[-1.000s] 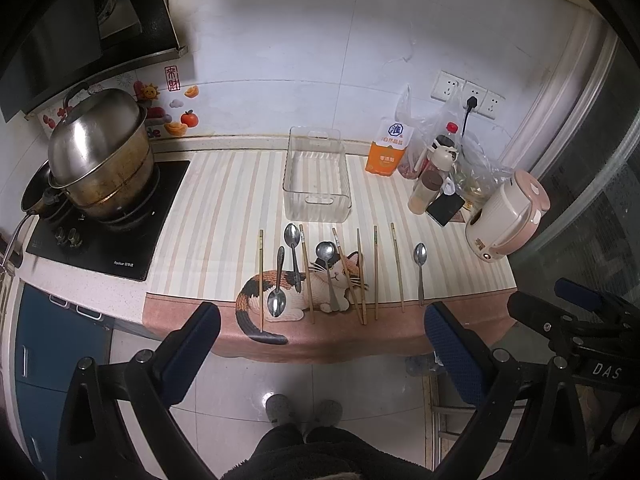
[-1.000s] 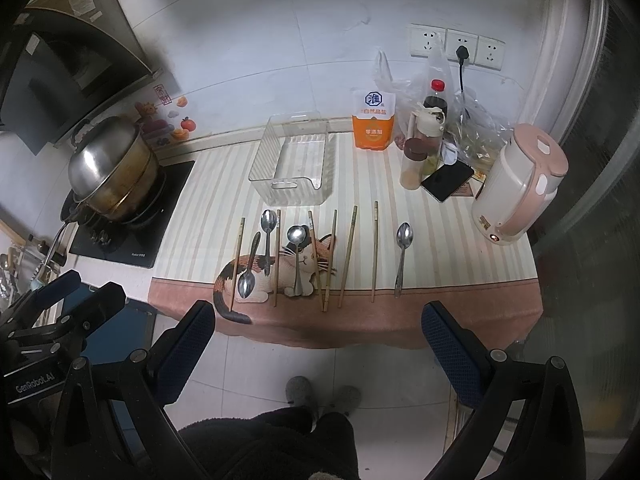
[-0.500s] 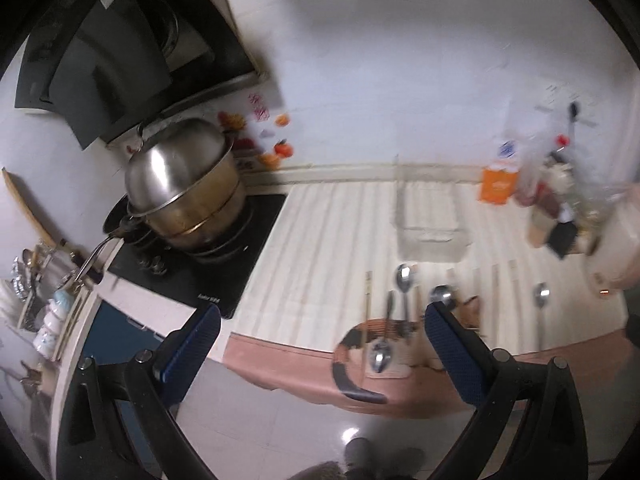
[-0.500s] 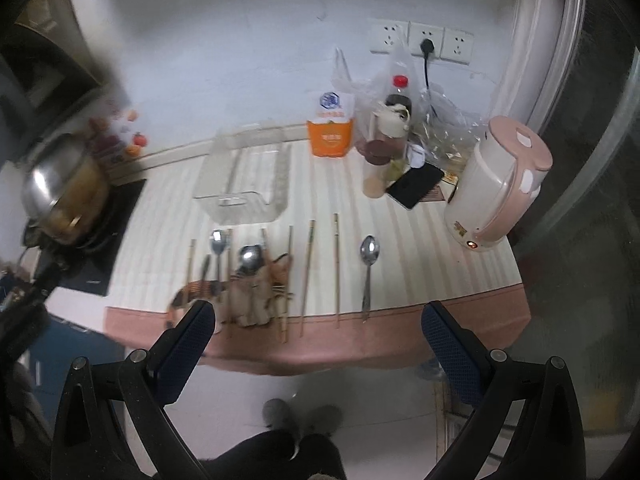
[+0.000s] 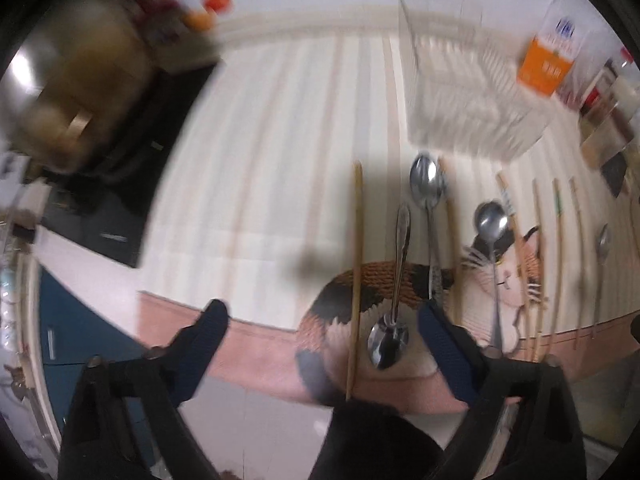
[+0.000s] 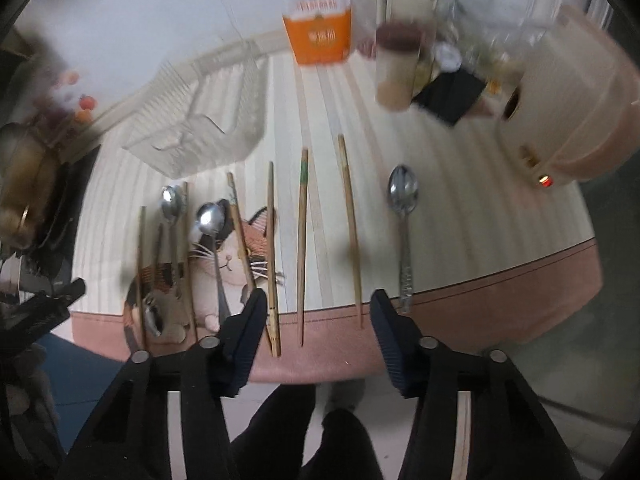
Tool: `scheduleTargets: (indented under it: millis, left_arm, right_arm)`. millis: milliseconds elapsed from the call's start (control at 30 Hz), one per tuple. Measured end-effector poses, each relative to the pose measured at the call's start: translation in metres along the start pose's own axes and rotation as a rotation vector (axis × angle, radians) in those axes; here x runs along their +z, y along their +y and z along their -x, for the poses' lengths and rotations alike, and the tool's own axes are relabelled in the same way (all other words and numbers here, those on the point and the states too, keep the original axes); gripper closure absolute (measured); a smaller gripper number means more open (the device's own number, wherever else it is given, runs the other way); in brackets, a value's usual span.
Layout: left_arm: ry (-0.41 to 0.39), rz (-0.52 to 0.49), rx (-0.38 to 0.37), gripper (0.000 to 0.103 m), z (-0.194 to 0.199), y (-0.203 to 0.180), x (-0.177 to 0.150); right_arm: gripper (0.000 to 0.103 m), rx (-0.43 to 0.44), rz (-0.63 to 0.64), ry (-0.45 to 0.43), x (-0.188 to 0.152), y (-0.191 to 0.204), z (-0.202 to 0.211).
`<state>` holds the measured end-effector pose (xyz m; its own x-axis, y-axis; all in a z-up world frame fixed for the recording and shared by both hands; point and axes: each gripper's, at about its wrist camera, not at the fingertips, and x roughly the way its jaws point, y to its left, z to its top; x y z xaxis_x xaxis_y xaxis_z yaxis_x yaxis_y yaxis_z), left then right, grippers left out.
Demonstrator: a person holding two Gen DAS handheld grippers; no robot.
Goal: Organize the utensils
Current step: 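Grasp a plain wooden chopstick with the left tool while the right grasps a green-banded chopstick, then lift both chopsticks, lower them into the clear basket and open both tools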
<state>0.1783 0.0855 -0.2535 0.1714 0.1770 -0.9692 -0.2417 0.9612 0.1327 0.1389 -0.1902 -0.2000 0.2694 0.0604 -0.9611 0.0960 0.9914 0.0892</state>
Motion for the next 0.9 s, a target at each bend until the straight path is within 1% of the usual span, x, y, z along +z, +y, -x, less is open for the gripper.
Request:
scheduleTargets:
  millis: [33, 100, 200, 267, 300, 333, 367, 400, 433, 467, 500, 533, 567, 600, 700, 833, 900]
  left_arm:
    - [0.023, -0.003, -0.012, 0.026, -0.011, 0.001, 0.002]
    - [0.091, -0.012, -0.046, 0.026, -0.042, -0.001, 0.007]
    - [0.14, -0.029, -0.066, 0.026, -0.066, -0.005, 0.01]
    - [0.159, -0.032, -0.084, 0.035, -0.074, -0.007, 0.01]
    - [0.165, -0.034, -0.097, 0.052, -0.076, -0.008, 0.01]
    - [0.169, -0.03, -0.115, 0.062, -0.077, -0.008, 0.009]
    - [0.158, -0.02, -0.129, 0.066, -0.075, -0.007, 0.01]
    - [0.151, -0.029, -0.127, 0.076, -0.073, -0.008, 0.011]
    - [0.145, -0.035, -0.128, 0.093, -0.07, -0.008, 0.012]
    - [0.143, -0.037, -0.128, 0.098, -0.069, -0.008, 0.012]
    - [0.145, -0.04, -0.134, 0.098, -0.067, -0.008, 0.013]
    - [0.147, -0.044, -0.137, 0.098, -0.066, -0.007, 0.014]
    - [0.146, -0.047, -0.136, 0.098, -0.064, -0.007, 0.015]
    - [0.144, -0.048, -0.139, 0.098, -0.062, -0.007, 0.016]
    - [0.144, -0.048, -0.153, 0.098, -0.059, -0.002, 0.015]
    - [0.141, -0.053, -0.162, 0.096, -0.05, -0.006, 0.01]
    - [0.142, -0.064, -0.165, 0.096, -0.051, -0.001, 0.015]
  right_arm:
    - [0.054, 0.005, -0.01, 0.022, 0.004, 0.001, -0.013]
    - [0.059, -0.006, -0.017, 0.051, 0.011, 0.005, -0.032]
    - [0.059, -0.029, -0.019, 0.106, 0.023, 0.011, -0.065]
    - [0.059, -0.041, -0.021, 0.133, 0.03, 0.014, -0.082]
    - [0.059, -0.055, -0.022, 0.148, 0.034, 0.016, -0.093]
    - [0.059, -0.058, -0.024, 0.155, 0.037, 0.018, -0.101]
    - [0.059, -0.059, -0.023, 0.161, 0.04, 0.02, -0.108]
    - [0.059, -0.069, -0.012, 0.168, 0.043, 0.024, -0.117]
    - [0.059, -0.081, -0.003, 0.173, 0.044, 0.027, -0.123]
    - [0.063, -0.091, 0.009, 0.18, 0.045, 0.03, -0.13]
    - [0.068, -0.103, 0.021, 0.186, 0.046, 0.032, -0.133]
    - [0.076, -0.115, 0.05, 0.165, 0.046, 0.037, -0.132]
    - [0.093, -0.142, 0.073, 0.173, 0.045, 0.04, -0.133]
    - [0.095, -0.157, 0.086, 0.185, 0.043, 0.041, -0.132]
    - [0.095, -0.165, 0.09, 0.23, 0.033, 0.039, -0.13]
    - [0.095, -0.165, 0.072, 0.236, 0.026, 0.035, -0.127]
    - [0.095, -0.173, 0.062, 0.243, 0.022, 0.033, -0.127]
